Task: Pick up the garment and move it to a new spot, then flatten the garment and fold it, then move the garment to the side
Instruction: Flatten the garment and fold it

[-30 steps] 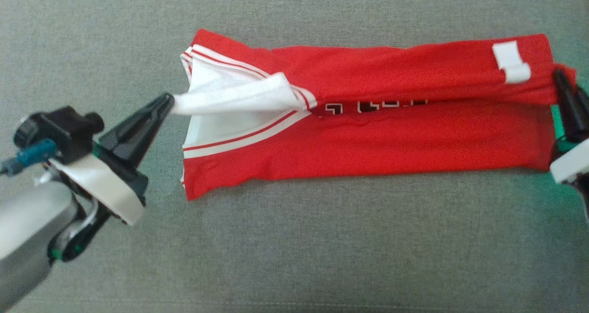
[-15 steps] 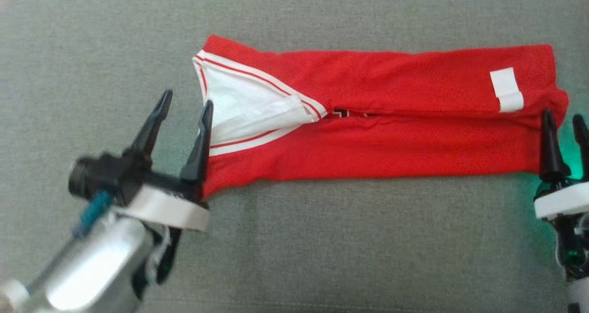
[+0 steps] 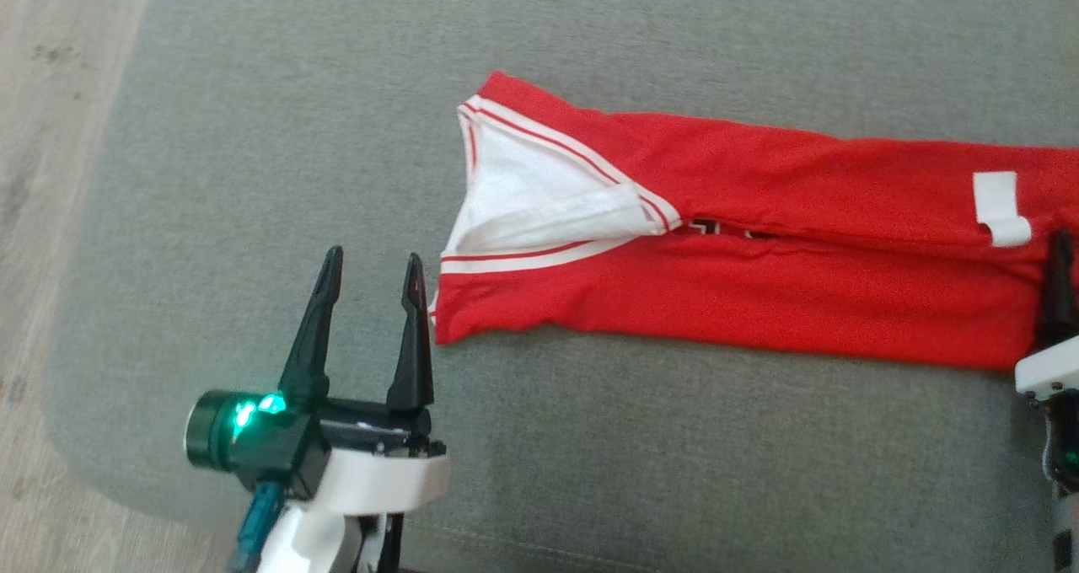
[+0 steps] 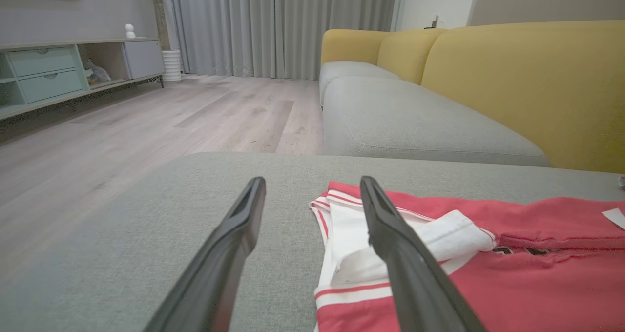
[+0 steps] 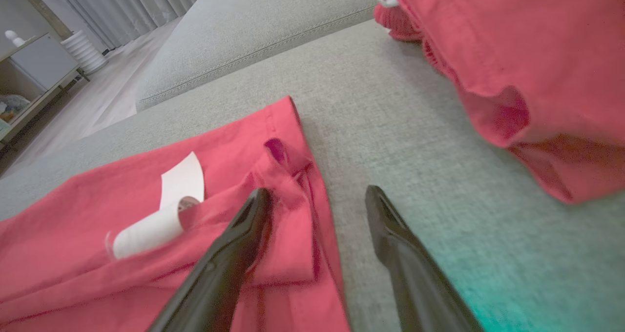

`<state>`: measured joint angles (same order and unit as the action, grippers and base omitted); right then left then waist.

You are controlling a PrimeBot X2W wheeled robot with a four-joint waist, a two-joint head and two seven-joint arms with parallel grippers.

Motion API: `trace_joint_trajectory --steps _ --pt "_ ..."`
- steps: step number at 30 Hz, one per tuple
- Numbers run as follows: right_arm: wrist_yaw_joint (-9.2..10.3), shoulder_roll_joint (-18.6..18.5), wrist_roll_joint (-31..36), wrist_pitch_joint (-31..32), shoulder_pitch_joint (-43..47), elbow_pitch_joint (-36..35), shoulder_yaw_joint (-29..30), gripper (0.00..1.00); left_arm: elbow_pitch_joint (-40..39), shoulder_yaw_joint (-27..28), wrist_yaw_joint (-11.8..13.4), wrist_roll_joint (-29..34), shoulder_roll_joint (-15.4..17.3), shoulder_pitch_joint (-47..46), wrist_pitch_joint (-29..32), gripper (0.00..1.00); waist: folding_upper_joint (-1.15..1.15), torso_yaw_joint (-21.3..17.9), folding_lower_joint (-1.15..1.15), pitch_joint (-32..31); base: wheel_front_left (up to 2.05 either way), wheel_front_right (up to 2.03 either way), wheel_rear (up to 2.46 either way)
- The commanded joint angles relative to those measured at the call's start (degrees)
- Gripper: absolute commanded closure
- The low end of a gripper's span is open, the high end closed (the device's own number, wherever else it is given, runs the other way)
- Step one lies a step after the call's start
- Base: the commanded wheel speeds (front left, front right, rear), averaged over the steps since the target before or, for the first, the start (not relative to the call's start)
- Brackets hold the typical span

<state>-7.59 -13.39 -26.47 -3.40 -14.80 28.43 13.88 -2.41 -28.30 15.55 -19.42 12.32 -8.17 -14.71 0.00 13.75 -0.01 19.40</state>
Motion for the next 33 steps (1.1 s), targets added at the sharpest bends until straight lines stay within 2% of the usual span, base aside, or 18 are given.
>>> trace_joint_trajectory --steps 1,2,3,9,13,17,20,22,23,29,33 --pt "0.10 0.0 0.5 1.0 -0.1 -0.2 -1.2 0.39 -2.1 2.9 -0.4 1.1 0.0 0.1 -0.3 0.00 0.00 0.9 0.01 -0.5 0.00 0.00 0.00" --pt "0.10 0.2 0.8 1.3 -0.2 0.2 -1.0 0.76 -2.2 3.4 -0.9 1.9 -0.6 0.6 -0.3 0.00 0.00 1.1 0.01 -0.7 0.00 0.00 0.00" --pt "0.10 0.4 1.1 1.4 -0.2 0.5 -0.8 1.00 -2.2 3.9 -1.4 2.6 -1.1 1.1 -0.3 0.00 0.00 1.2 0.01 -0.8 0.00 0.00 0.00" --pt "0.10 1.0 1.7 0.0 0.4 -0.7 0.8 1.00 -2.3 7.2 -4.1 5.8 -3.3 2.6 -0.3 0.00 0.00 0.8 0.01 -2.0 0.00 0.00 0.00" --pt "0.10 -1.0 1.7 0.3 1.1 -3.5 3.3 1.00 -2.3 9.0 -5.8 7.1 -4.4 3.5 -0.3 0.00 0.00 -0.5 0.01 -2.8 0.00 0.00 0.00" --pt "0.10 -3.8 1.3 3.6 0.7 -8.8 6.0 1.00 -2.0 10.3 -7.4 8.1 -5.2 4.1 -0.3 0.00 0.00 -2.2 0.01 -3.2 0.00 0.00 0.00" --pt "0.10 -4.0 -0.4 8.0 -0.4 -14.5 5.9 1.00 -1.7 11.0 -8.4 8.8 -5.8 4.3 -0.3 0.00 0.00 -3.2 0.01 -3.5 0.00 0.00 0.00" --pt "0.10 -2.2 -1.9 11.1 -1.1 -19.6 5.5 1.00 -1.5 11.2 -9.0 9.2 -6.2 4.2 -0.3 0.00 0.00 -3.5 0.01 -3.6 0.00 0.00 0.00" --pt "0.10 -2.2 -1.9 11.1 -1.1 -19.6 5.5 1.00 -1.5 11.2 -9.0 9.2 -6.2 4.2 -0.3 0.00 0.00 -3.5 0.01 -3.6 0.00 0.00 0.00" --pt "0.10 6.9 -6.1 19.6 -1.7 -34.2 1.0 1.00 -0.8 11.6 -10.5 9.9 -7.4 4.1 -0.3 0.00 0.00 -3.0 0.01 -4.1 0.00 0.00 0.00" --pt "0.10 9.7 -6.1 22.1 -1.6 -38.0 -4.3 1.00 -0.2 11.7 -11.5 10.0 -8.0 3.9 -0.3 0.00 0.00 -1.1 0.01 -4.5 0.00 0.00 0.00"
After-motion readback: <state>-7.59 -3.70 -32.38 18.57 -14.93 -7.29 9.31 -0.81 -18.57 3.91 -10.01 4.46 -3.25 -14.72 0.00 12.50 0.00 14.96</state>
